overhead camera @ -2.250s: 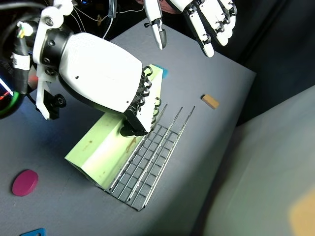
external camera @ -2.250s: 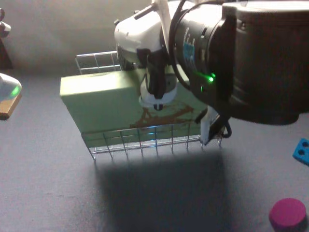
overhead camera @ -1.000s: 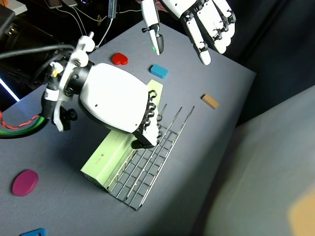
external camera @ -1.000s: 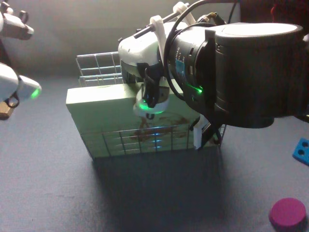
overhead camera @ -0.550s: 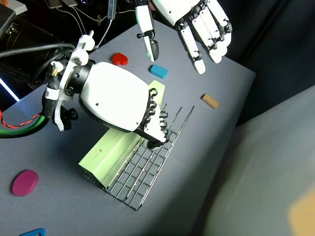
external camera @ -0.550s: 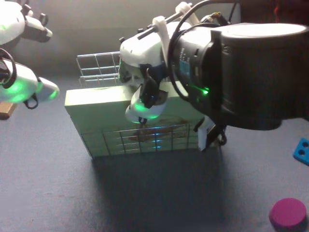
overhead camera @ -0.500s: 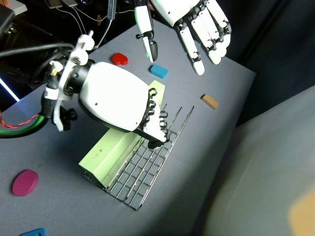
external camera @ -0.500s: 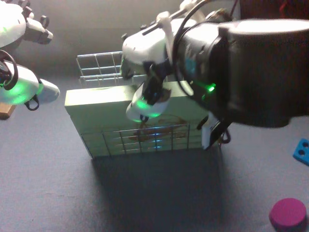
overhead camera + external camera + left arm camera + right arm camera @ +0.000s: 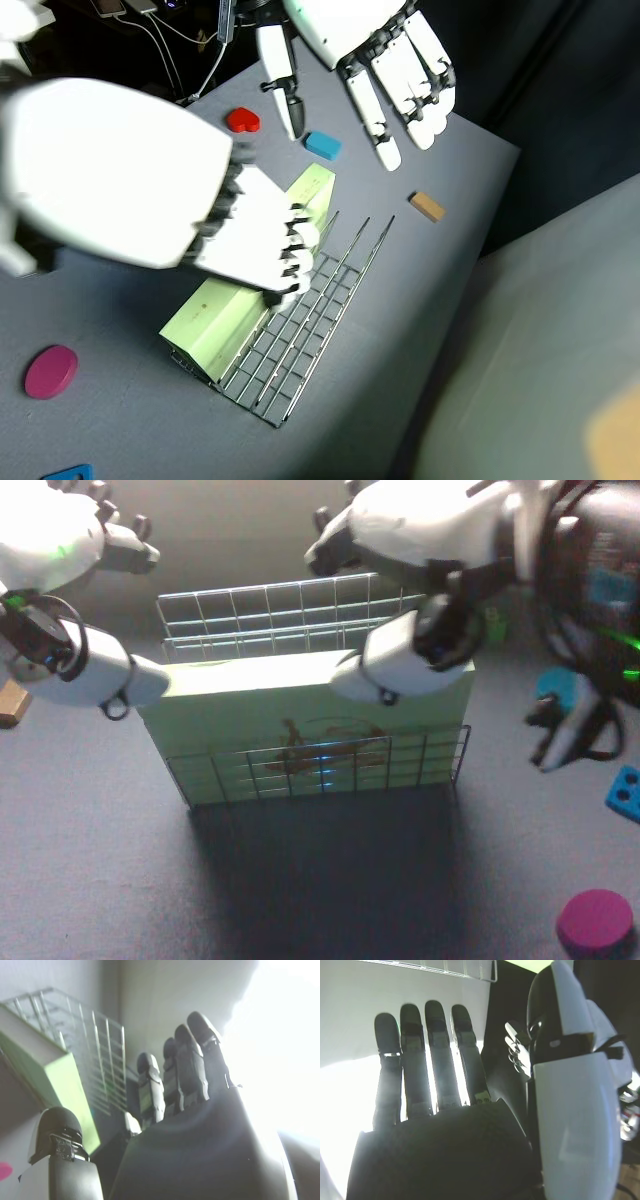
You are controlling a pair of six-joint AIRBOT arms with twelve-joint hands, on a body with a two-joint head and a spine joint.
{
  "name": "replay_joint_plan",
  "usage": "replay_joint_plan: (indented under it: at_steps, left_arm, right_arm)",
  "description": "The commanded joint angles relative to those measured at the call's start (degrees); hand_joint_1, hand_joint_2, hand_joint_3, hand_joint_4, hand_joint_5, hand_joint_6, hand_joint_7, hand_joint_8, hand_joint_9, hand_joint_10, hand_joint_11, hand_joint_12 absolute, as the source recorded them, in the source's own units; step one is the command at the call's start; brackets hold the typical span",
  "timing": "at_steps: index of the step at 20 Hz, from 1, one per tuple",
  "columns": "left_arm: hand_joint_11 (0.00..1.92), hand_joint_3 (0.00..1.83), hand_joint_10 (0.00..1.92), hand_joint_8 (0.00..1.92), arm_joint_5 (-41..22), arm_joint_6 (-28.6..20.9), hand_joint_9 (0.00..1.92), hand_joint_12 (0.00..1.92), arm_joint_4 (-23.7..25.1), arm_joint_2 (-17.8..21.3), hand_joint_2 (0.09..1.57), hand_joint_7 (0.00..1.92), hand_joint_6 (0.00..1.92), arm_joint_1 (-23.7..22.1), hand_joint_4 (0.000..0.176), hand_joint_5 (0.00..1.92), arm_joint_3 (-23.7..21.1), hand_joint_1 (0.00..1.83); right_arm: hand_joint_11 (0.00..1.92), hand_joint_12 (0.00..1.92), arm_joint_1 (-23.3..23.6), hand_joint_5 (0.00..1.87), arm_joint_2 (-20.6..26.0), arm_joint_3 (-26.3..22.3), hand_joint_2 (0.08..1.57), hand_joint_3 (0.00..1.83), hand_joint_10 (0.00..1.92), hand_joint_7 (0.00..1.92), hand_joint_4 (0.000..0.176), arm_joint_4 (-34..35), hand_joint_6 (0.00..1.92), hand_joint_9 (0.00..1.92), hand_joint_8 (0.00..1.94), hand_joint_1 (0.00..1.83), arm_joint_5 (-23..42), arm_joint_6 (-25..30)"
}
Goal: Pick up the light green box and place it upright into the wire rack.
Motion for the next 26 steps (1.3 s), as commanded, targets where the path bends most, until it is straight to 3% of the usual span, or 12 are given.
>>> replay_joint_plan:
  at_steps: [1, 5, 7, 8, 10, 11, 13, 14, 18, 19, 20, 26]
  left_arm:
    - [0.00, 0.00, 0.00, 0.00, -0.9, -1.1, 0.21, 0.73, 6.2, 0.0, 1.10, 0.17, 0.00, -0.3, 0.108, 0.28, -0.1, 0.27]
    - [0.00, 0.00, 0.00, 0.00, -0.9, -1.3, 0.26, 0.77, 6.2, -0.1, 1.11, 0.20, 0.00, -0.2, 0.109, 0.28, -0.9, 0.30]
    - [0.10, 0.00, 0.02, 0.01, -0.8, -1.3, 0.37, 0.82, 6.4, -0.4, 1.10, 0.31, 0.00, -0.3, 0.109, 0.29, -1.1, 0.37]
    - [0.21, 0.00, 0.02, 0.01, -0.4, -1.3, 0.47, 0.84, 6.5, -0.6, 1.09, 0.41, 0.00, -0.6, 0.105, 0.34, -1.4, 0.42]
    - [0.54, 0.00, 0.09, 0.05, 0.1, -1.3, 0.76, 0.90, 6.9, -0.8, 1.07, 0.71, 0.03, -0.9, 0.055, 0.65, -1.8, 0.53]
    - [0.69, 0.00, 0.47, 0.18, 0.4, -1.4, 0.83, 1.08, 6.9, -1.0, 1.08, 0.84, 0.12, -0.8, 0.025, 0.81, -1.9, 0.56]
    - [1.01, 0.00, 1.78, 1.57, 0.6, -1.5, 0.86, 1.83, 6.9, -1.5, 1.09, 0.73, 1.44, -0.6, 0.000, 0.62, -2.4, 0.62]
    - [1.13, 0.00, 1.89, 1.85, 0.9, -1.5, 0.93, 1.90, 6.9, -1.9, 1.09, 0.75, 1.81, -0.5, 0.015, 0.59, -2.6, 0.62]
    - [1.28, 0.01, 1.92, 1.92, 2.1, -2.0, 1.16, 1.92, 6.9, -2.5, 1.18, 1.17, 1.92, 0.0, 0.057, 1.07, -3.5, 0.62]
    - [1.35, 0.01, 1.92, 1.92, 2.3, -2.2, 1.24, 1.92, 7.1, -2.6, 1.20, 1.25, 1.92, 0.0, 0.056, 1.16, -3.7, 0.62]
    - [1.41, 0.01, 1.92, 1.92, 2.7, -3.1, 1.30, 1.92, 7.8, -2.8, 1.22, 1.29, 1.92, -0.1, 0.049, 1.20, -3.8, 0.61]
    - [1.46, 0.01, 1.92, 1.92, 3.6, -3.5, 1.35, 1.92, 7.8, -4.0, 1.24, 1.31, 1.92, 0.0, 0.028, 1.21, -3.9, 0.61]
  right_arm:
    - [0.13, 1.17, 1.0, 0.44, 1.4, -1.8, 1.03, 0.00, 0.02, 0.48, 0.000, -3.9, 0.00, 0.44, 0.01, 0.71, 1.7, -0.3]
    - [0.43, 1.33, 1.9, 0.65, 8.5, -8.3, 1.08, 0.00, 0.21, 0.72, 0.000, -3.9, 0.04, 0.68, 0.05, 0.60, 2.7, -1.4]
    - [0.60, 1.51, 1.5, 0.82, 11.8, -10.9, 1.12, 0.00, 0.87, 0.92, 0.000, -3.0, 0.09, 0.69, 0.12, 0.55, 2.6, -1.9]
    - [0.71, 1.62, 0.8, 0.80, 13.5, -12.4, 1.13, 0.00, 1.13, 0.95, 0.000, -2.1, 0.44, 0.73, 0.32, 0.55, 1.9, -2.3]
    - [0.92, 1.79, -0.6, 0.64, 15.0, -14.2, 1.15, 0.00, 1.52, 0.84, 0.000, -1.4, 1.39, 0.82, 1.07, 0.62, 0.1, -3.0]
    - [1.04, 1.90, -1.0, 0.62, 15.3, -14.6, 1.15, 0.00, 1.83, 0.78, 0.000, -1.4, 1.73, 0.86, 1.51, 0.68, -0.1, -3.3]
    - [1.27, 1.92, -2.3, 0.75, 15.5, -14.8, 1.11, 0.00, 1.92, 0.84, 0.000, -1.3, 1.91, 0.99, 1.92, 0.80, 0.4, -3.0]
    - [1.28, 1.92, -3.3, 0.81, 15.8, -14.6, 1.10, 0.00, 1.92, 0.86, 0.000, -1.3, 1.92, 0.98, 1.94, 0.82, 1.0, -1.9]
    - [1.83, 1.92, -5.6, 1.26, 16.2, -13.8, 1.23, 0.01, 1.92, 1.50, 0.000, -4.6, 1.92, 1.70, 1.94, 0.74, 4.3, 3.2]
    - [1.88, 1.92, -5.9, 1.33, 16.3, -13.8, 1.30, 0.01, 1.92, 1.54, 0.137, -5.5, 1.92, 1.74, 1.94, 0.72, 4.8, 4.2]
    - [1.90, 1.92, -5.8, 1.36, 16.3, -13.8, 1.35, 0.02, 1.92, 1.54, 0.168, -5.6, 1.92, 1.72, 1.94, 0.72, 5.0, 4.4]
    - [1.90, 1.92, -5.0, 1.37, 15.9, -13.8, 1.38, 0.01, 1.92, 1.54, 0.176, -5.6, 1.92, 1.70, 1.94, 0.71, 4.6, 5.4]
